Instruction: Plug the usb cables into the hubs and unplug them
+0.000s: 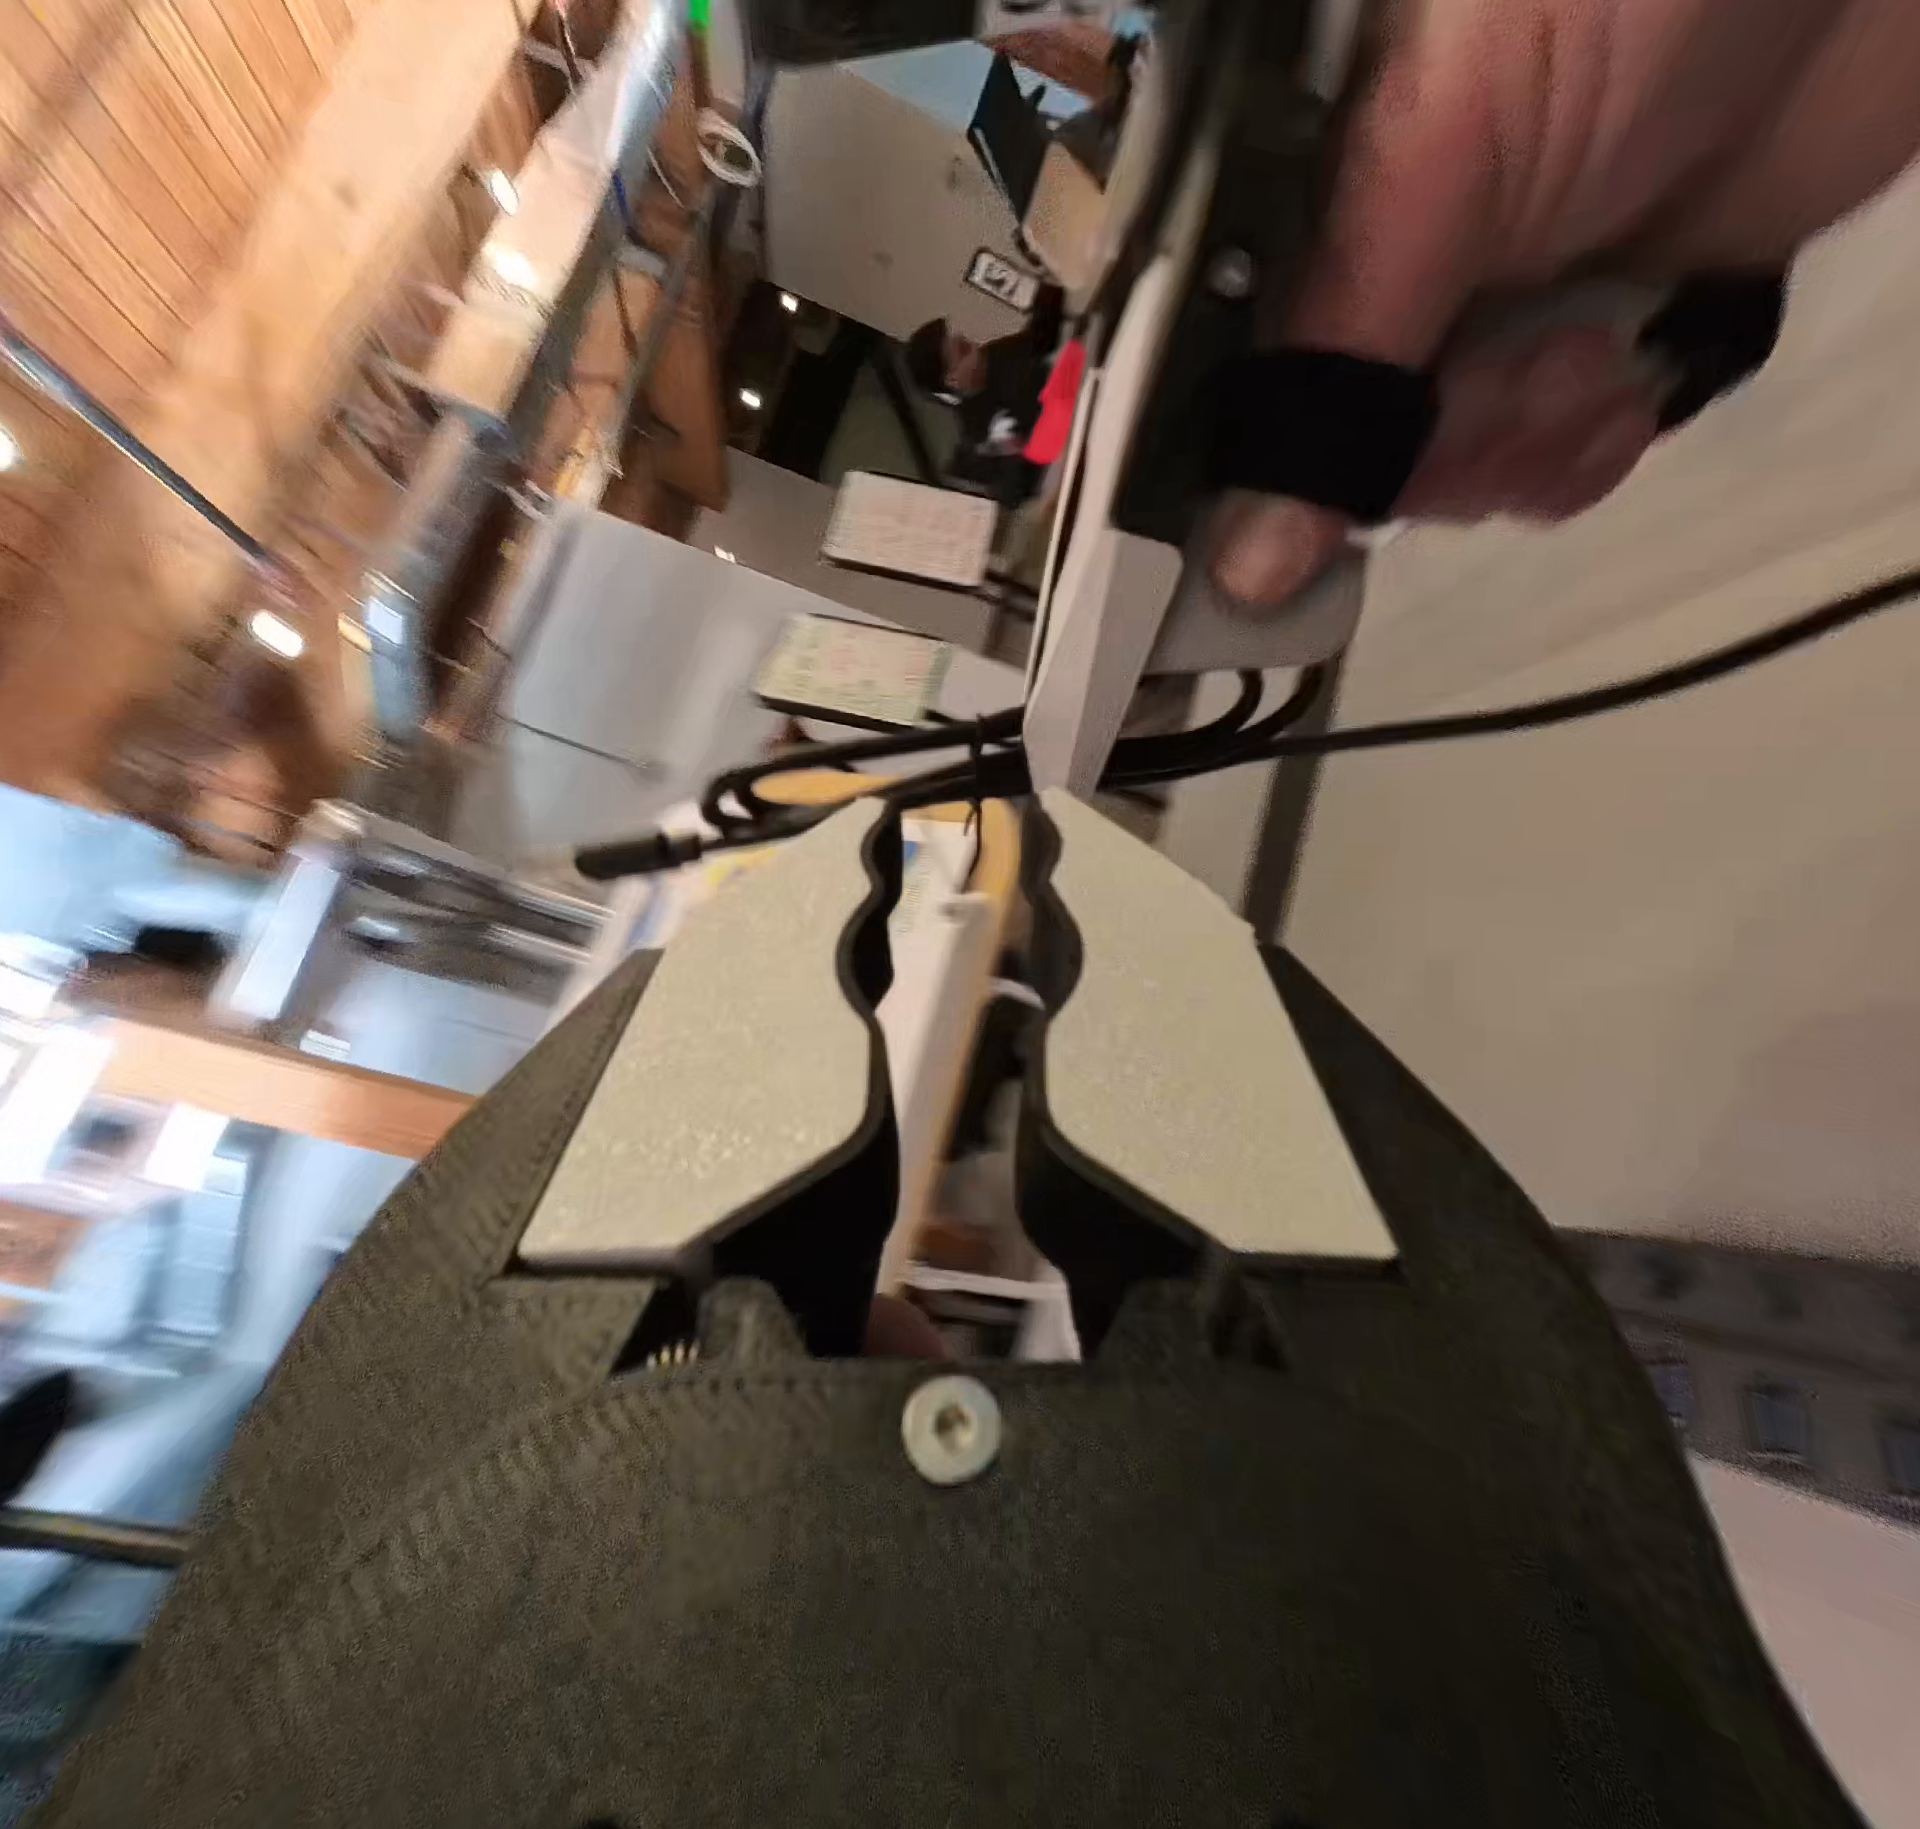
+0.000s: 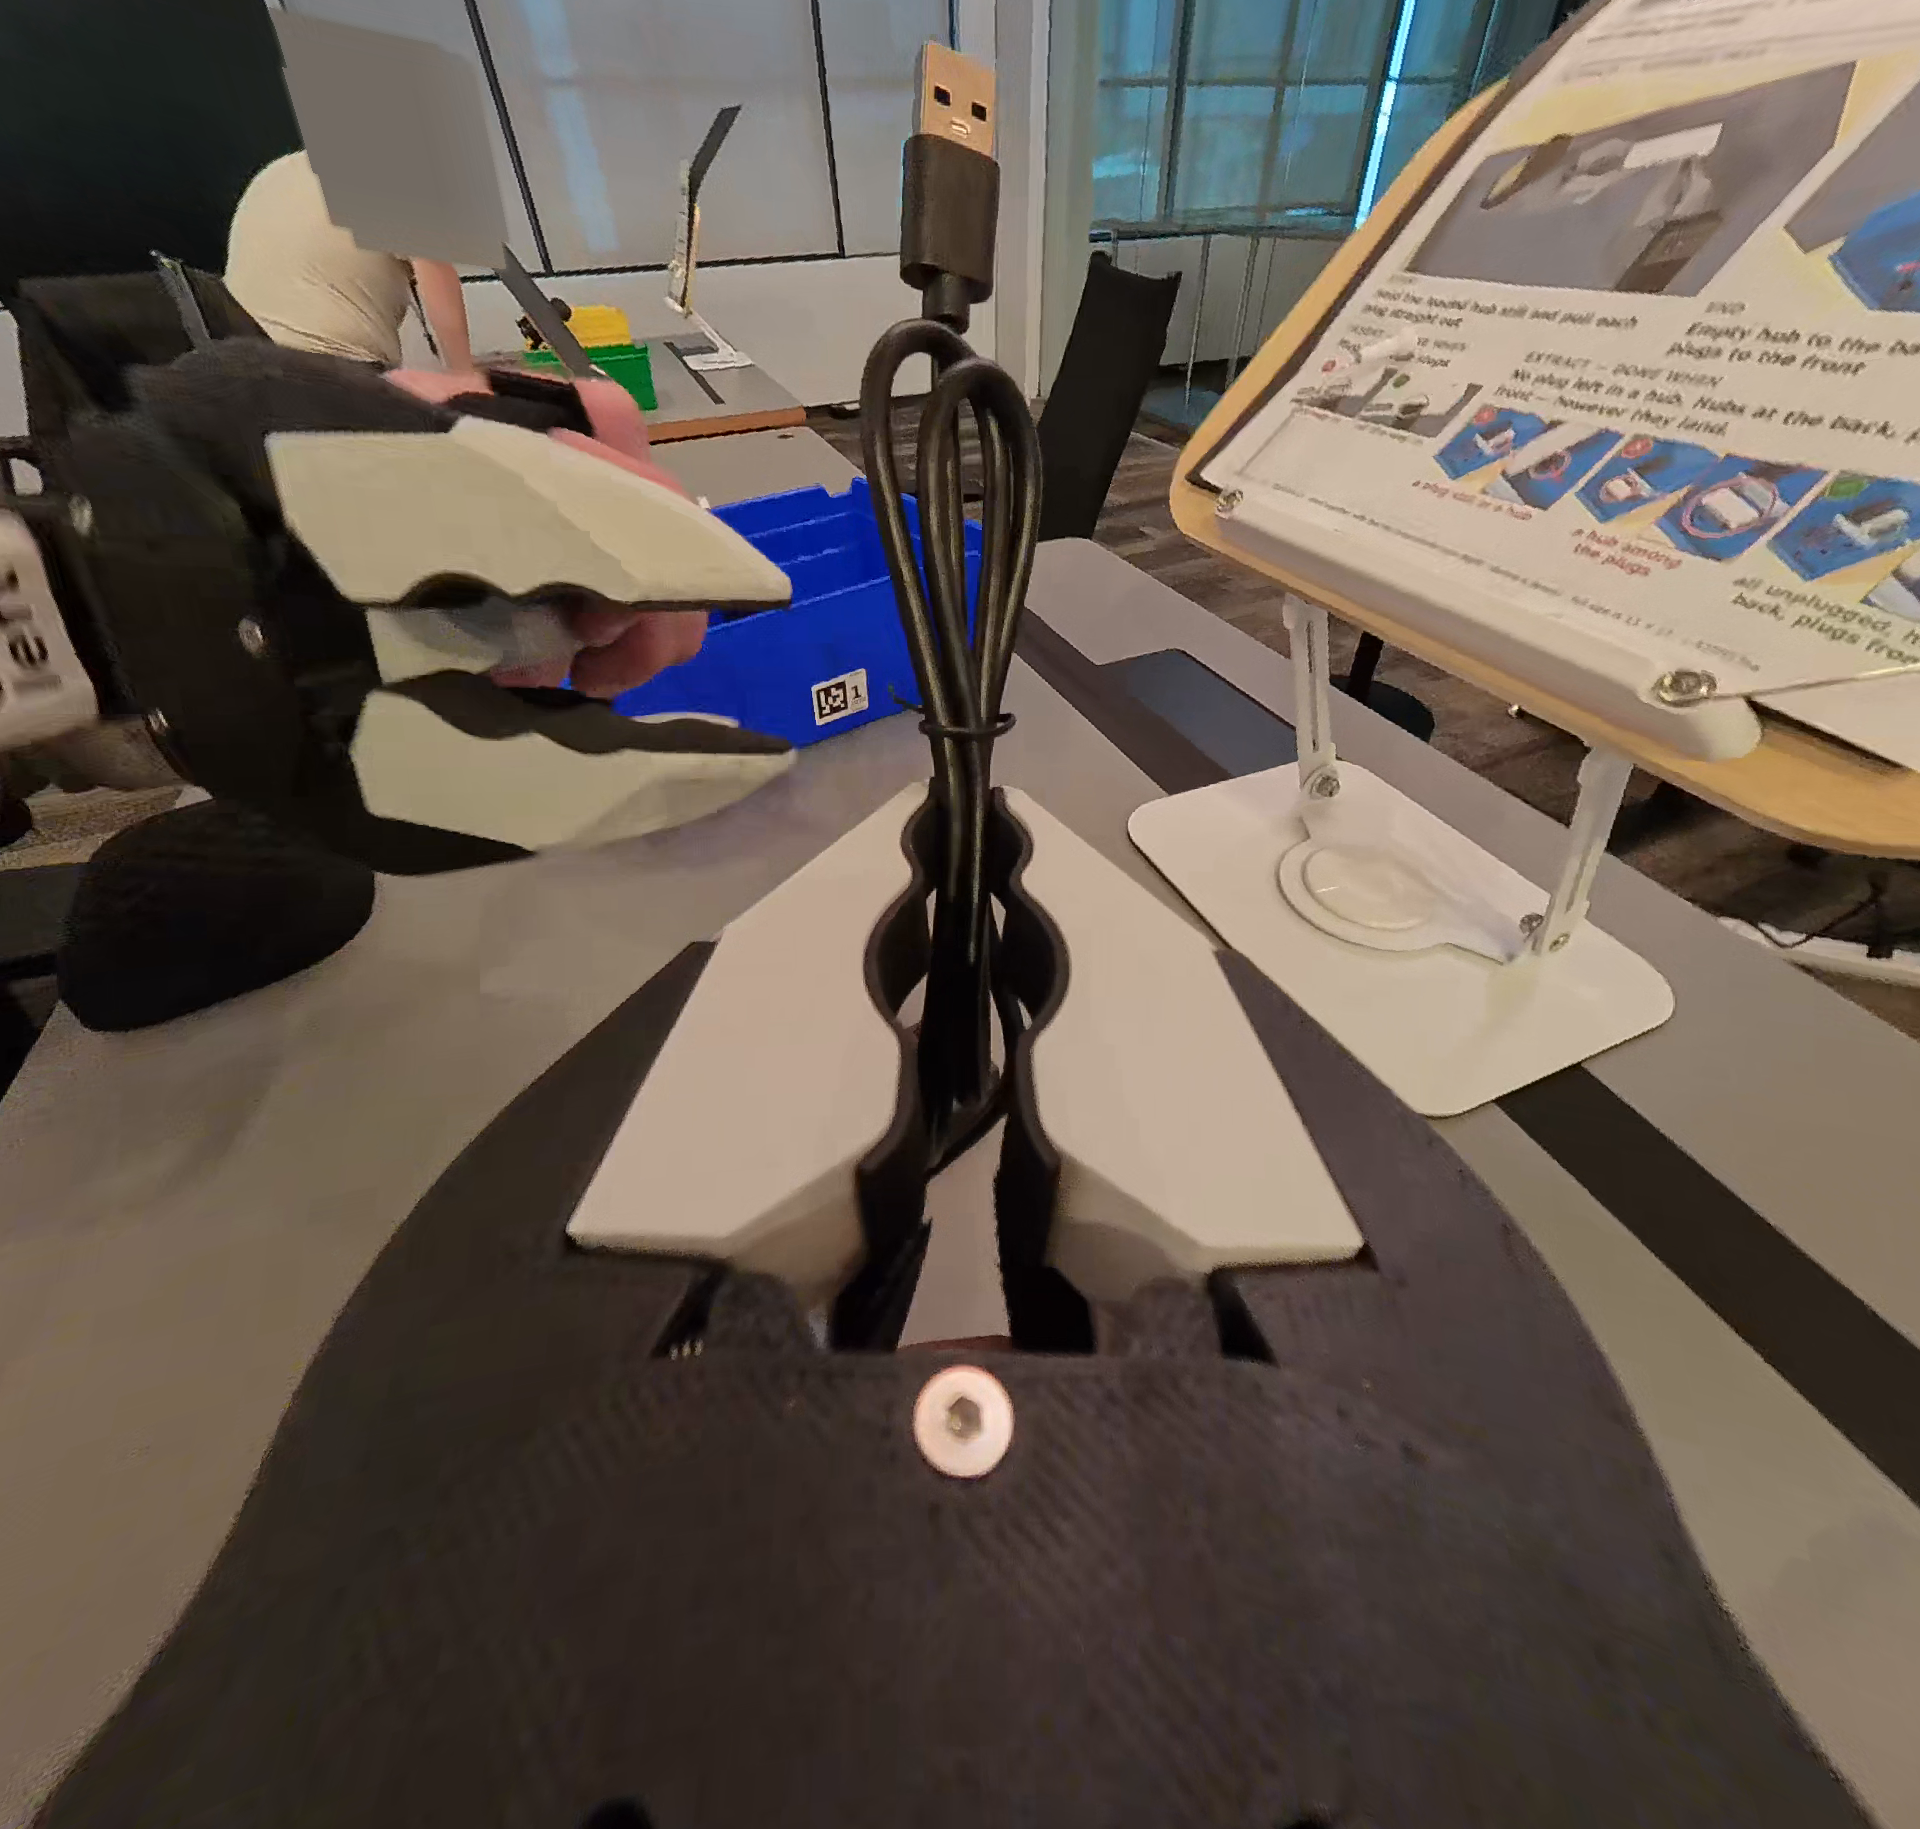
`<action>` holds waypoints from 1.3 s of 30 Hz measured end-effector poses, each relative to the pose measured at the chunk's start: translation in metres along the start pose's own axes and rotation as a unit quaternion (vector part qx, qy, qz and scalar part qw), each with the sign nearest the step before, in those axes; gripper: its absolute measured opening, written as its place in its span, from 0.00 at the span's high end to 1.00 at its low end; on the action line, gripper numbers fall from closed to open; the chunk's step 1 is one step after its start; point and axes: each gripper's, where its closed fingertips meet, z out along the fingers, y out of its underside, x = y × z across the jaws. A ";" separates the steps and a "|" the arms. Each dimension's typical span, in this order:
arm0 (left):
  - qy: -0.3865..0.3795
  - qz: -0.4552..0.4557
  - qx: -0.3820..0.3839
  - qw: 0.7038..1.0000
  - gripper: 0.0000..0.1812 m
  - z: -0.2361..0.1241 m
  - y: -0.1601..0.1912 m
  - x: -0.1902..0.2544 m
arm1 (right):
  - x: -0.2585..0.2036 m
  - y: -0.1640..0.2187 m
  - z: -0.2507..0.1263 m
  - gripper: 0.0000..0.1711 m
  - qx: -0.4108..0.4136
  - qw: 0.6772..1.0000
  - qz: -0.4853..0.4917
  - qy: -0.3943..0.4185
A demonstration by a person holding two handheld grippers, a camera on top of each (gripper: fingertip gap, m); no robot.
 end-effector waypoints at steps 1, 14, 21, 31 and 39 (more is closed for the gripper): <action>0.017 -0.070 -0.004 0.997 0.87 -0.002 0.003 -0.002 | -0.002 -0.002 -0.001 0.98 0.004 1.000 -0.010 -0.004; 0.314 -0.643 0.084 0.693 0.82 -0.006 0.000 0.015 | -0.025 -0.002 -0.004 0.98 0.009 0.990 -0.130 -0.055; 0.297 -0.645 0.119 0.694 0.91 -0.005 -0.008 0.011 | -0.027 0.002 -0.002 0.98 0.002 0.989 -0.134 -0.059; 0.285 -0.634 0.114 0.710 0.99 -0.003 -0.010 0.016 | -0.027 0.001 -0.002 0.98 0.003 0.989 -0.133 -0.057; 0.218 -0.496 0.065 0.838 0.99 0.002 -0.002 0.018 | -0.023 0.004 -0.001 0.98 -0.013 0.991 -0.123 -0.047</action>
